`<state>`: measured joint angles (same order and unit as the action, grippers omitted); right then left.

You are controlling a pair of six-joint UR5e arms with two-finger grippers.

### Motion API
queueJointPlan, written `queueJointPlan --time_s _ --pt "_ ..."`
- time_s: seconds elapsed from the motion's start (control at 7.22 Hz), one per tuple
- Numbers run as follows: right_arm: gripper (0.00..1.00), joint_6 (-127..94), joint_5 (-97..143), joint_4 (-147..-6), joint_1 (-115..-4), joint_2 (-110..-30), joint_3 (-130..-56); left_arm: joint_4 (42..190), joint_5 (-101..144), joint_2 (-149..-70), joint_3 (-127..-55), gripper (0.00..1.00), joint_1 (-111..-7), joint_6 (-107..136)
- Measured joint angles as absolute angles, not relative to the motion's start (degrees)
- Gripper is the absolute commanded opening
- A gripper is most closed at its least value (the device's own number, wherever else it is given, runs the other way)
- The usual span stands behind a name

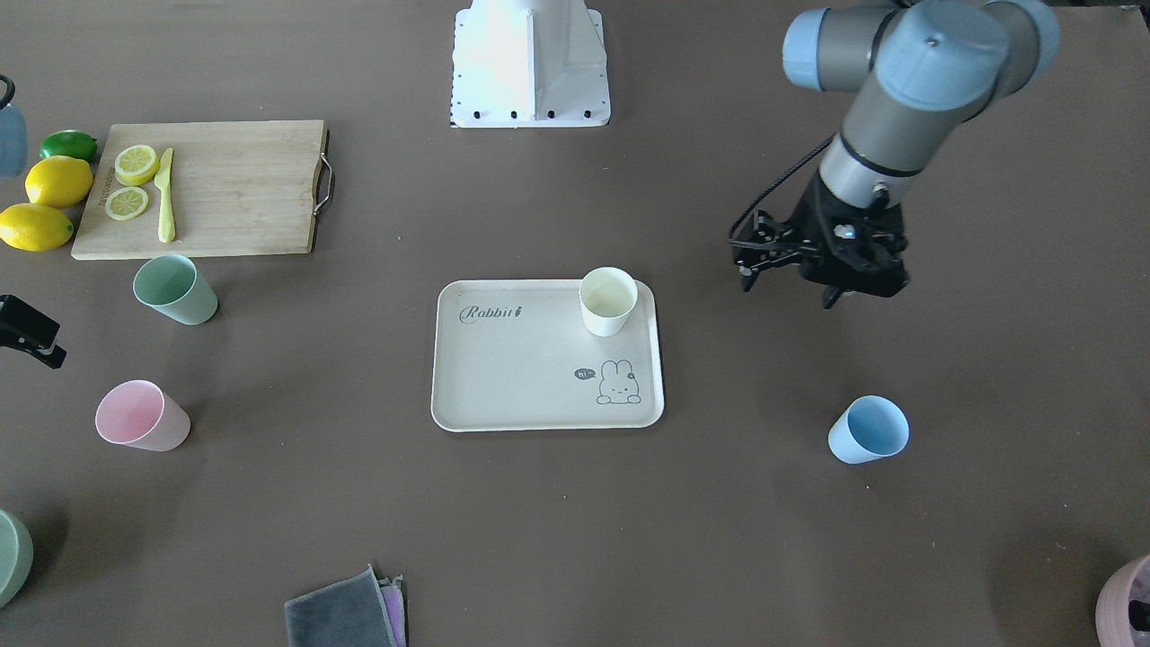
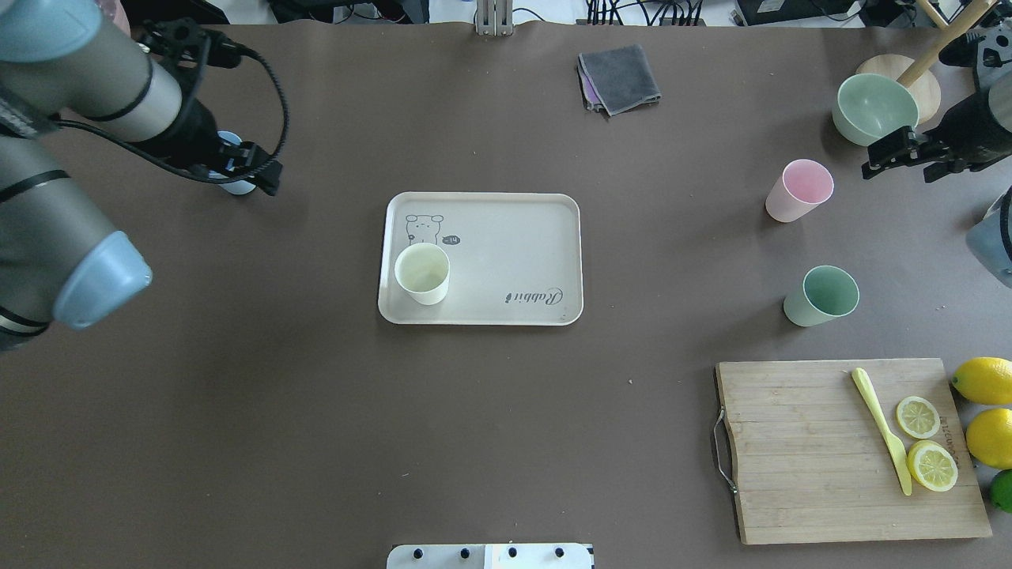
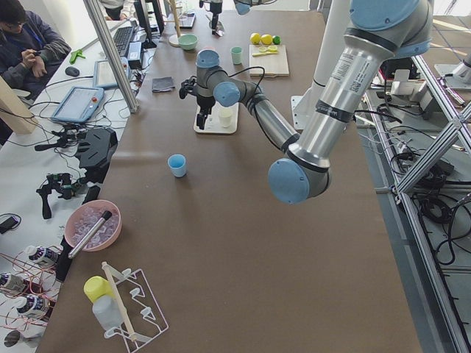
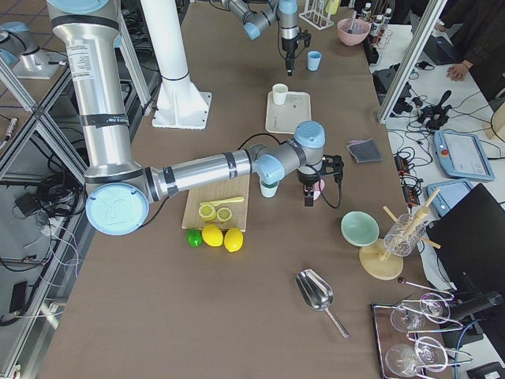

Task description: Place all cups on tray

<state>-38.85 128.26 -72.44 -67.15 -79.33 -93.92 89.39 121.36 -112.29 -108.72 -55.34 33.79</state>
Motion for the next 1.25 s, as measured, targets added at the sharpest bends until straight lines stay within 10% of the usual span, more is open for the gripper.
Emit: queueJointPlan --time_s 0.42,0.55,0.69,0.83,1.25 --pt "0.75 -40.2 124.6 -72.3 -63.4 -73.6 -87.1 88.4 124.2 -101.4 -111.1 0.98 -66.0 14.8" --pt "0.58 -40.2 122.8 -72.1 -62.2 -72.5 -84.8 89.0 124.3 -100.5 -111.0 0.98 -66.7 13.6" --pt "0.12 -40.4 121.3 -71.9 -61.0 -72.0 -83.2 89.5 124.3 -100.2 -110.9 0.98 -66.9 13.3" --pt "0.00 -41.3 120.3 -71.8 -59.8 -71.9 -82.4 89.7 124.4 -100.1 -110.8 0.98 -66.9 13.2" --pt "0.00 -48.6 120.0 -71.9 -58.1 -70.3 -83.9 89.8 124.4 -100.1 -110.5 0.98 -66.9 13.2"
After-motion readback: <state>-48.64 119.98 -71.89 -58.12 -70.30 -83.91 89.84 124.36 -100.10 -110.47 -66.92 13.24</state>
